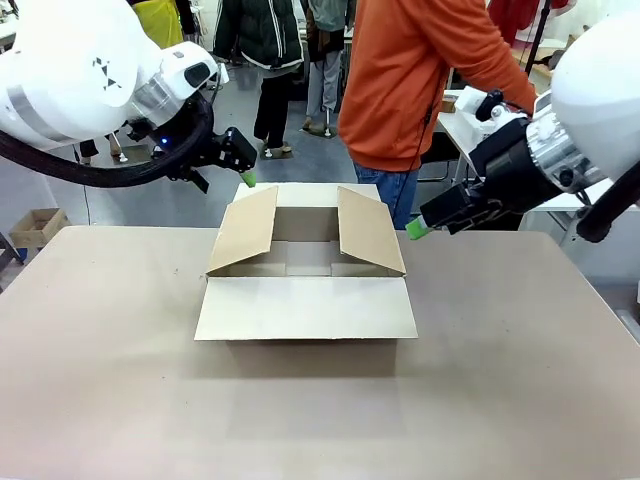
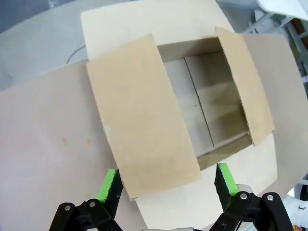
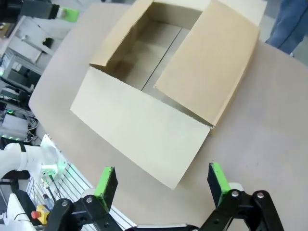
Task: Pack the gift set into the box.
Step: Place both hands on the side flaps of the Package Box and spread them outward.
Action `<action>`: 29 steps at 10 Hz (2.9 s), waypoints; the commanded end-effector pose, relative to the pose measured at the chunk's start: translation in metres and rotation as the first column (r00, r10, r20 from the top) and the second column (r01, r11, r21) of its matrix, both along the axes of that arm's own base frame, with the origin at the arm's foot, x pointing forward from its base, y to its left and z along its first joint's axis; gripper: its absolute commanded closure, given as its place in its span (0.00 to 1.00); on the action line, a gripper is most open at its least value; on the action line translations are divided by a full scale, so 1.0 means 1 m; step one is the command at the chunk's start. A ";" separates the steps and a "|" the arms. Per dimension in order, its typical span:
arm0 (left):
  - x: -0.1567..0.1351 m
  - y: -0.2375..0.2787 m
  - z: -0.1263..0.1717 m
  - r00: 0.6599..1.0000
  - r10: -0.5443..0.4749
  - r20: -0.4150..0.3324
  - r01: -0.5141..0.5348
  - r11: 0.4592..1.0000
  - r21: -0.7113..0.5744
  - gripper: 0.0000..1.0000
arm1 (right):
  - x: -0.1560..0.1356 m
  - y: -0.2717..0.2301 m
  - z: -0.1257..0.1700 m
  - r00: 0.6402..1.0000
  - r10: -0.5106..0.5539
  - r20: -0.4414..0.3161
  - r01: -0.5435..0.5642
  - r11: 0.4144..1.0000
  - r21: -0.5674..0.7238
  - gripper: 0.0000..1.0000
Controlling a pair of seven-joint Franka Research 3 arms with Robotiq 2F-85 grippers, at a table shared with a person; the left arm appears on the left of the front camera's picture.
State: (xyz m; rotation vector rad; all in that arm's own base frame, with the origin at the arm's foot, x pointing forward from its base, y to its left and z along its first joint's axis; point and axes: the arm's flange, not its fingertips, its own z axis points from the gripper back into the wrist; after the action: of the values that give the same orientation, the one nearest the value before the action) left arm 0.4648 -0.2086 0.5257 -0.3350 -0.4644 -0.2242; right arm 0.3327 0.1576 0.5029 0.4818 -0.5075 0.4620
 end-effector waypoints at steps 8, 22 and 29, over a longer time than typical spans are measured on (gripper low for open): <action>0.091 -0.177 -0.005 0.992 0.078 -0.104 -0.010 0.842 0.540 0.00 | 0.005 0.005 0.000 0.999 -0.029 0.044 0.028 0.999 0.015 0.00; 0.107 -0.100 -0.087 0.947 0.271 -0.173 -0.070 0.699 0.712 0.00 | 0.005 0.005 0.000 0.999 -0.029 0.044 0.028 0.999 0.015 0.00; 0.087 -0.020 -0.034 0.969 0.213 -0.125 -0.118 0.845 0.522 0.00 | 0.005 0.005 0.000 0.999 -0.029 0.044 0.028 0.999 0.015 0.00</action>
State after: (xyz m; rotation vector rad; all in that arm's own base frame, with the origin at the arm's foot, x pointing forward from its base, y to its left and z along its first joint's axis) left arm 0.5689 -0.2558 0.4995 0.2863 -0.2279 -0.1091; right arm 0.3363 0.1591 0.5036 0.4657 -0.5415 0.4496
